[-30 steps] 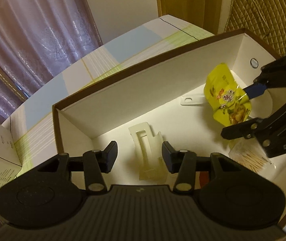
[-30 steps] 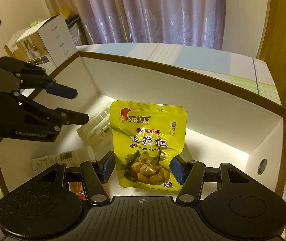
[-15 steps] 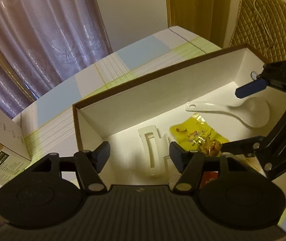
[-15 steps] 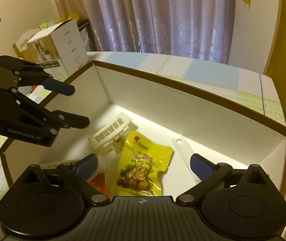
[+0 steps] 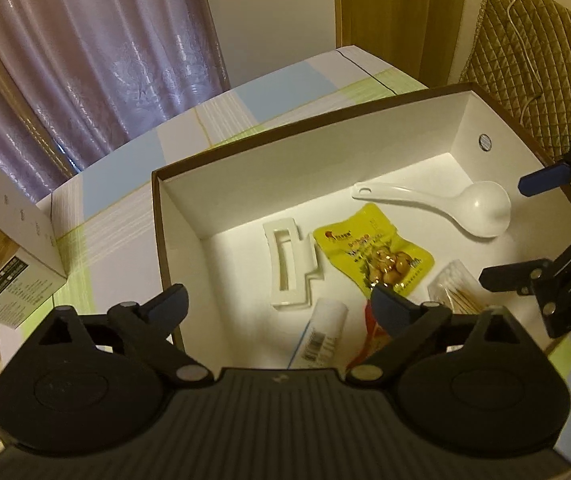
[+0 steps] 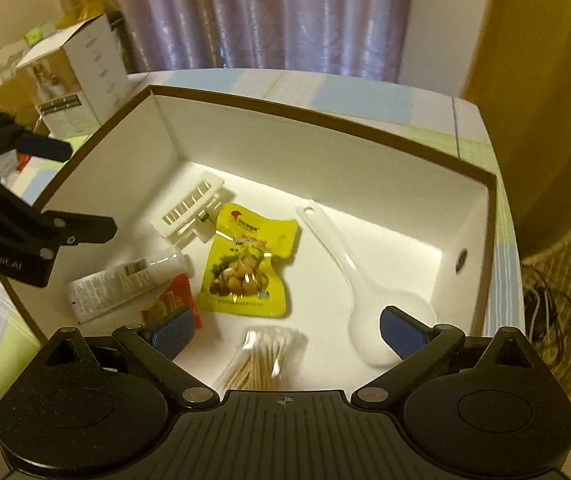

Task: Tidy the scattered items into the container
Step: 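Withdraw both open tools up out of the box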

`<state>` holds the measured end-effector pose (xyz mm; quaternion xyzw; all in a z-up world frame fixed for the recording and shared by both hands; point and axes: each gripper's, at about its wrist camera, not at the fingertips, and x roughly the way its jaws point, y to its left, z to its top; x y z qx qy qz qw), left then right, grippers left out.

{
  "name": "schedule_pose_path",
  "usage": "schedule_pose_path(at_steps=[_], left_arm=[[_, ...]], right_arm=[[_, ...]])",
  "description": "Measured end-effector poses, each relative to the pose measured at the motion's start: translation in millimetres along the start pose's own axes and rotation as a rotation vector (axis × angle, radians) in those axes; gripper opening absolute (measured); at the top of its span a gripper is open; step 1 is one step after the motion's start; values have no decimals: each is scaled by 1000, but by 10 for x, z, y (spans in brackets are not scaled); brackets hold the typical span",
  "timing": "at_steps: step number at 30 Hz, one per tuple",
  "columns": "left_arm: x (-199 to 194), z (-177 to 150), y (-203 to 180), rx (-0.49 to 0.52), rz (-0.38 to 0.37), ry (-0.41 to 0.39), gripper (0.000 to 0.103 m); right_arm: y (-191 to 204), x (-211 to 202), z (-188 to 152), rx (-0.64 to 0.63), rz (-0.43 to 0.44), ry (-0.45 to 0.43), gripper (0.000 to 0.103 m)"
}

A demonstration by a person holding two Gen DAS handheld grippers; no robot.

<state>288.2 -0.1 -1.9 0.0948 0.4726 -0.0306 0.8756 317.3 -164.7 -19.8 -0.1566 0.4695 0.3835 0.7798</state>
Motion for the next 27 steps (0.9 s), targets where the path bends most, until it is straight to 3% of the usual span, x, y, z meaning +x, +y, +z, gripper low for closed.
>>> schedule_pose_path(at_steps=[4, 18, 27], left_arm=[[-93, -44, -51, -18, 1, 6, 98], [-510, -200, -257, -12, 5, -31, 101], [-755, -282, -322, -3, 2, -67, 101]], right_arm=[[-4, -114, -81, 59, -18, -12, 103], [211, -481, -290, 94, -119, -80, 103], [319, -680, -388, 118, -123, -114, 103]])
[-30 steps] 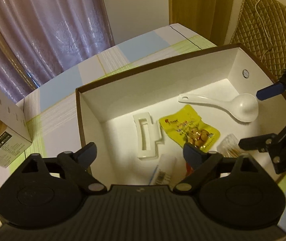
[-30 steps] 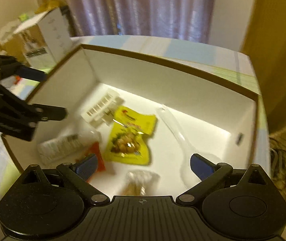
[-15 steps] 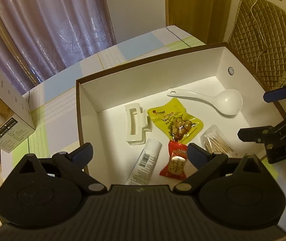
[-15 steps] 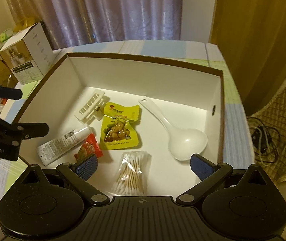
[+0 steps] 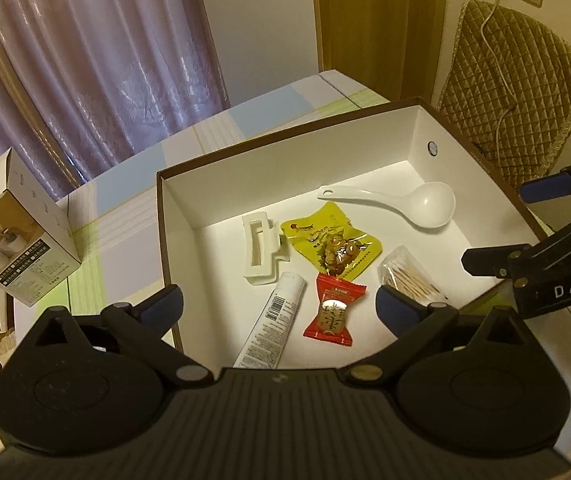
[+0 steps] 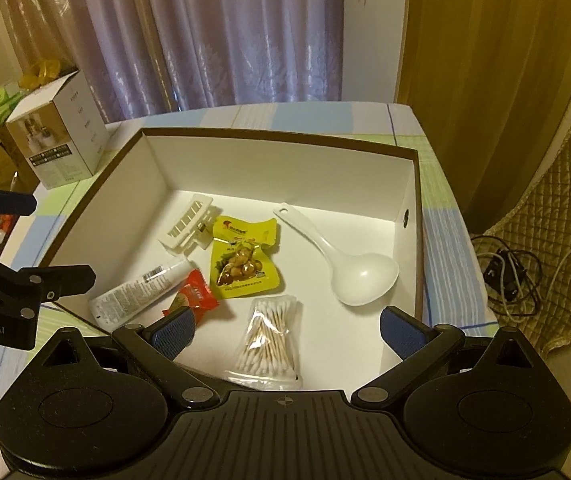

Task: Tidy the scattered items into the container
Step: 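Withdraw both open tools up out of the box, then move the left tool to the blue toothpick box while the right tool approaches the white bottle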

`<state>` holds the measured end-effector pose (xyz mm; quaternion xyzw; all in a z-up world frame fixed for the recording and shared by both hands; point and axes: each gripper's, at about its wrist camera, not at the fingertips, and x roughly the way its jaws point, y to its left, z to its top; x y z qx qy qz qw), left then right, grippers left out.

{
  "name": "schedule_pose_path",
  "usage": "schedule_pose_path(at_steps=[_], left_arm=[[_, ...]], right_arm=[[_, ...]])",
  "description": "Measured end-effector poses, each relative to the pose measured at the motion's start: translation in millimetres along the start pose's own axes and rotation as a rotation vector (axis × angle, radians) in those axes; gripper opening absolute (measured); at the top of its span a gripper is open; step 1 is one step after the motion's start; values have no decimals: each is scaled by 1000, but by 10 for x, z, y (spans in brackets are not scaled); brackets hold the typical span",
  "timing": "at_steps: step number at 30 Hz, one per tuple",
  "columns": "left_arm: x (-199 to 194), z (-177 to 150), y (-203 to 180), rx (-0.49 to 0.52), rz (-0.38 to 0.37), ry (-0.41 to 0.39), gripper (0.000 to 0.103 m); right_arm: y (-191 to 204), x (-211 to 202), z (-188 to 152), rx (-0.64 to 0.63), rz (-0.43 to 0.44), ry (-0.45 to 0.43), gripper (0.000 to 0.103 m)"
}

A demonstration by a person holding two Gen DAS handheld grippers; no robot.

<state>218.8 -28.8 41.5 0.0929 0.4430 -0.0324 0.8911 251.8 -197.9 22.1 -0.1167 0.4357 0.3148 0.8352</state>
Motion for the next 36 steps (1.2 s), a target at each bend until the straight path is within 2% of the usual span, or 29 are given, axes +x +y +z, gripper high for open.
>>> schedule_pose_path(at_steps=[13, 25, 36], left_arm=[[-317, -235, -27, 3, -7, -26, 101], [-527, -808, 177, -12, -19, -54, 101], [-392, -1462, 105, 9, -53, 47, 100]], right_arm=[[129, -308, -166, 44, 15, -39, 103], [157, -436, -488, 76, 61, -47, 103], [151, -334, -920, 123, 98, 32, 103]])
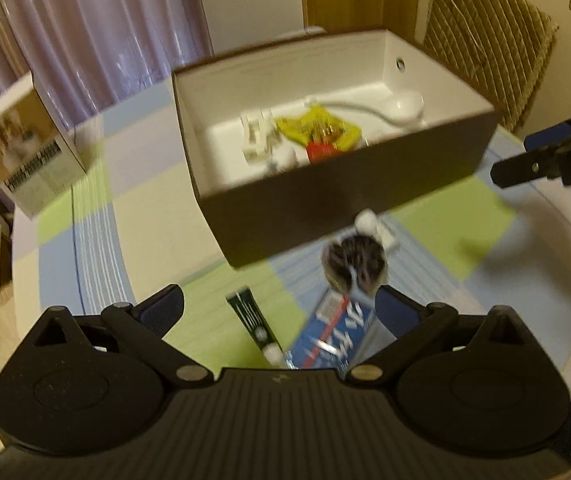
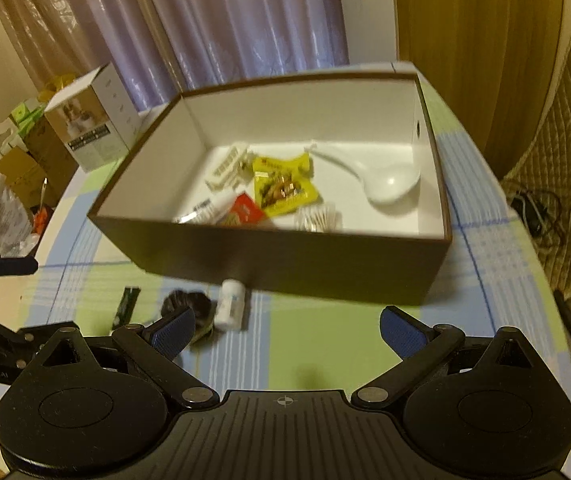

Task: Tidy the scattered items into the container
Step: 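Move the left tool to the blue toothpick box while the right tool approaches the white bottle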

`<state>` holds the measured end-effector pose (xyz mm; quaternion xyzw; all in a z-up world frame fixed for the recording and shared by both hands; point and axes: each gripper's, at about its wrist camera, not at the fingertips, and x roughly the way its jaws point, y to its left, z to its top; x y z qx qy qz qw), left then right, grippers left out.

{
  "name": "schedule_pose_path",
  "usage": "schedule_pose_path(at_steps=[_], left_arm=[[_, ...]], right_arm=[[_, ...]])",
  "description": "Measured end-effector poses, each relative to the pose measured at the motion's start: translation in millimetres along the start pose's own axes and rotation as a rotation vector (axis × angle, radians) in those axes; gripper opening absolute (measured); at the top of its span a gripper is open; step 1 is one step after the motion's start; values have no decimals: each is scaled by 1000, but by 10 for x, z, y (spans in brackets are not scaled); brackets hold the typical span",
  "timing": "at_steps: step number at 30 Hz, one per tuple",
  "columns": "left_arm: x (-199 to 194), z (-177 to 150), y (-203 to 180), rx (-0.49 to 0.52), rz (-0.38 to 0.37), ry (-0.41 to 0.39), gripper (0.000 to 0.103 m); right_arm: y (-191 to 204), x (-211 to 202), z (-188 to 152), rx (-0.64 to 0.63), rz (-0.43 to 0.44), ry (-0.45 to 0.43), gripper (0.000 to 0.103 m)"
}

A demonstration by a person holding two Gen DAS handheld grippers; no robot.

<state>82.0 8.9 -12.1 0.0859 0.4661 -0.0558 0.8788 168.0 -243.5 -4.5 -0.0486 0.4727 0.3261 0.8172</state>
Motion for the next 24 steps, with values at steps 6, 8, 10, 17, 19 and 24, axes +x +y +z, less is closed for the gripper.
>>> schedule_pose_path(at_steps=[6, 8, 10, 17, 19, 24], left_arm=[[46, -117, -70, -8, -17, 22, 100], [57, -125, -99, -4, -22, 23, 100], [73, -146, -132, 12, -24, 24, 100], [208, -208, -204, 40, -56, 49, 99], [258, -215, -229, 58, -62, 54, 97], [400, -215, -278, 93, -83, 77, 96]], right_arm=[[-49, 61, -167, 25, 12, 33, 103], [-47, 90, -213, 24, 12, 46, 103], [-54, 110, -257, 29, 17, 54, 103], [-51, 224, -395, 48, 17, 74, 103], [-53, 256, -421, 50, 12, 72, 103], [-113, 338, -451, 83, 5, 70, 103]])
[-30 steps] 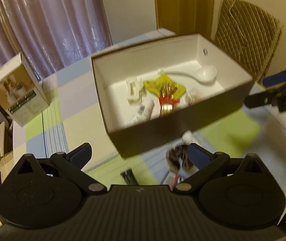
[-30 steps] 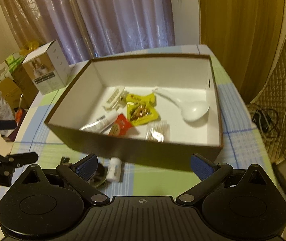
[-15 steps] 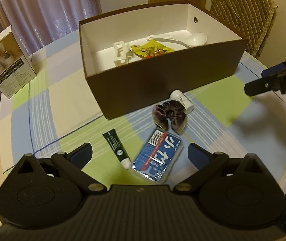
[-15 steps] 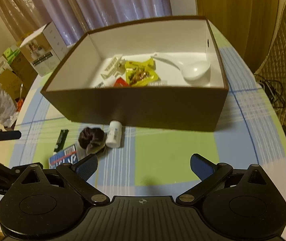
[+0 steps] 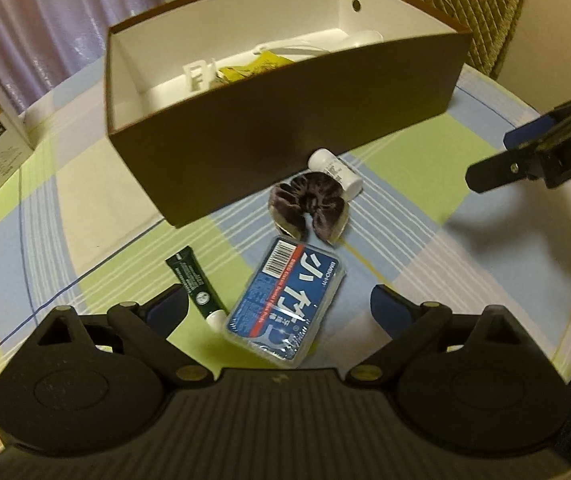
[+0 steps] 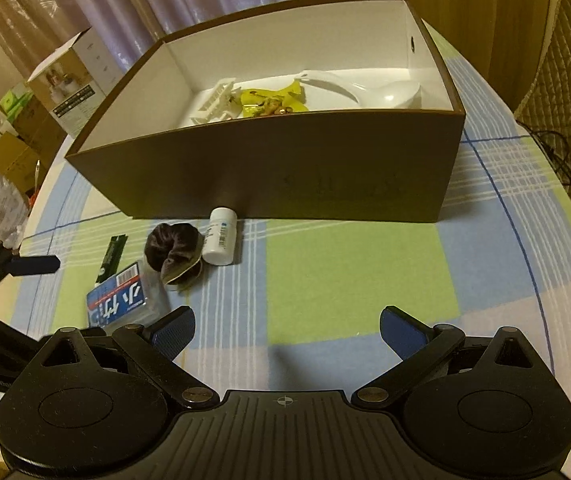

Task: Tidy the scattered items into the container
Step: 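Move the left tool to the blue toothpick box while the right tool approaches the white bottle, then grasp the blue toothpick box with the left tool while the right tool grasps the white pill bottle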

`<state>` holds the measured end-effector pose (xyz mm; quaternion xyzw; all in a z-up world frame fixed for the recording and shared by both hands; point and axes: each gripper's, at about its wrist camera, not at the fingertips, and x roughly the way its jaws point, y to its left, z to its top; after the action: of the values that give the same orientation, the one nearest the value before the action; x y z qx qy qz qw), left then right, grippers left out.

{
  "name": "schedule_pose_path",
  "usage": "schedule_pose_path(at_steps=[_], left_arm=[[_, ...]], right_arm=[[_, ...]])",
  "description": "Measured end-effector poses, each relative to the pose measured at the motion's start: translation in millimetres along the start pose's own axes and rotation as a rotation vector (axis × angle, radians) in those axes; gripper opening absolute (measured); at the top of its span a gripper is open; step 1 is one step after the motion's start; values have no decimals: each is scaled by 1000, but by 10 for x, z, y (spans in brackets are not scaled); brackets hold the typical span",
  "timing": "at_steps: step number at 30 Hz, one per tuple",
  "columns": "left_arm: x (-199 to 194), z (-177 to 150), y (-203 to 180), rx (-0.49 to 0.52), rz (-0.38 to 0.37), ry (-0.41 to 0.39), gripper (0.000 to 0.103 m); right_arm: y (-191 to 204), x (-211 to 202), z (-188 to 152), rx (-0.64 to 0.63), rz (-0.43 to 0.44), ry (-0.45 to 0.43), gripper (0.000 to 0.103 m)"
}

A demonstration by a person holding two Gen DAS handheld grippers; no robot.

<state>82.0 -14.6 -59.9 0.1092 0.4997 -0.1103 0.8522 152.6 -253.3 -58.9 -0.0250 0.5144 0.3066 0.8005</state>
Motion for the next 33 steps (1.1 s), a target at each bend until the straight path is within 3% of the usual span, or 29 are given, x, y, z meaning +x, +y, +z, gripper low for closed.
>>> schedule_pose_path(at_steps=[12, 13, 17, 20, 28, 29, 30, 31, 33], left_arm=[[331, 95, -20, 105, -43, 34, 90], [365, 102, -16, 101, -53, 41, 89], [479, 86, -13, 89, -79, 63, 67], [509, 30, -14, 67, -78, 74, 57], [403, -163, 84, -43, -55, 75, 55], [390, -187, 112, -61, -50, 77, 55], [380, -207, 137, -75, -44, 78, 55], [372, -224, 160, -86, -38, 80, 55], [360, -249, 204, -106, -28, 81, 55]], right_arm=[[-154, 182, 44, 40, 26, 56, 103], [-152, 192, 50, 42, 31, 61, 103], [-117, 230, 81, 39, 38, 55, 103], [-71, 281, 110, 38, 39, 36, 103], [104, 513, 274, 44, 49, -51, 103], [135, 541, 295, 37, 56, -56, 99], [165, 577, 318, 29, 68, -53, 77], [185, 622, 341, 28, 78, -41, 70], [209, 702, 365, 43, 72, -32, 69]])
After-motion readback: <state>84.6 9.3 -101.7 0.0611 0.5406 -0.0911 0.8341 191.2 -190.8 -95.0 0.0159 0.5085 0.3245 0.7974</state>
